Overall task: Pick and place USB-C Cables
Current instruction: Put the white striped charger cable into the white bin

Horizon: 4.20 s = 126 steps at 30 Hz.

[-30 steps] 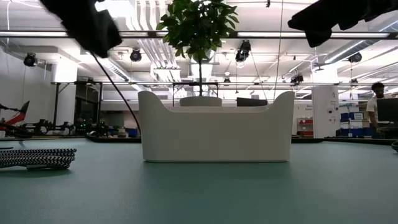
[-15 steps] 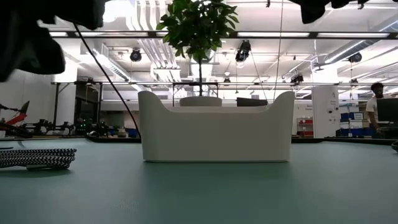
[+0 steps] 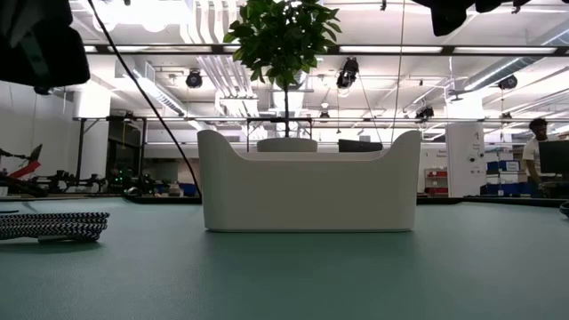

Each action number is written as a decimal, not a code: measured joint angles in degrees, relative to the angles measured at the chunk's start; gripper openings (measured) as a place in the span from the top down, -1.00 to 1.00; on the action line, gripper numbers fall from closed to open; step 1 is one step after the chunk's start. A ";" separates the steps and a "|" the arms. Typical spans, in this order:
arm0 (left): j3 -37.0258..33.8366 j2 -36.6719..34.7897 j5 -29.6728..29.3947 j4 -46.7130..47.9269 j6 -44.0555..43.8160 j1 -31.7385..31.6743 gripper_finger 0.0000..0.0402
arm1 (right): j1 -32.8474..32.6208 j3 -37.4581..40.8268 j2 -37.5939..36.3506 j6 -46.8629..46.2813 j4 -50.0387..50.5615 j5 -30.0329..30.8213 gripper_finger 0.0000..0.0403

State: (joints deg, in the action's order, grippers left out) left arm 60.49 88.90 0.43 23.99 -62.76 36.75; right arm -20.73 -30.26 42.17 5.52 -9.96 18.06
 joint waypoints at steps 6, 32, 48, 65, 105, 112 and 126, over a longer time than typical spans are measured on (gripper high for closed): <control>0.00 0.00 -2.98 0.10 -1.41 0.07 1.00 | 0.00 0.00 -0.02 0.54 0.36 -0.02 0.71; -1.27 0.00 0.57 15.56 -6.93 1.51 1.00 | 0.00 -0.50 -0.93 9.02 -1.49 0.00 0.71; -1.98 0.00 -5.90 13.93 9.05 1.62 0.02 | 0.00 -0.50 -1.25 7.99 -0.96 0.00 0.71; -11.28 0.02 -11.32 6.10 9.16 2.60 -0.10 | 0.00 -0.50 -1.20 3.39 0.51 -0.02 0.71; -16.81 -0.45 -9.76 3.04 11.45 3.10 0.92 | 0.00 -0.42 -1.09 2.38 2.47 -0.02 0.71; -15.05 -6.51 -12.23 3.08 14.75 3.17 0.92 | 0.00 -0.37 -0.61 2.38 2.45 -0.02 0.71; -11.85 -18.90 -31.23 -8.14 37.48 3.19 0.92 | 0.00 -0.37 6.39 -0.45 -0.87 -0.02 0.71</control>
State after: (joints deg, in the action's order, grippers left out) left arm 48.64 70.00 -30.80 15.86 -25.28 39.94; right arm -20.73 -30.63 48.57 5.07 -10.82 18.04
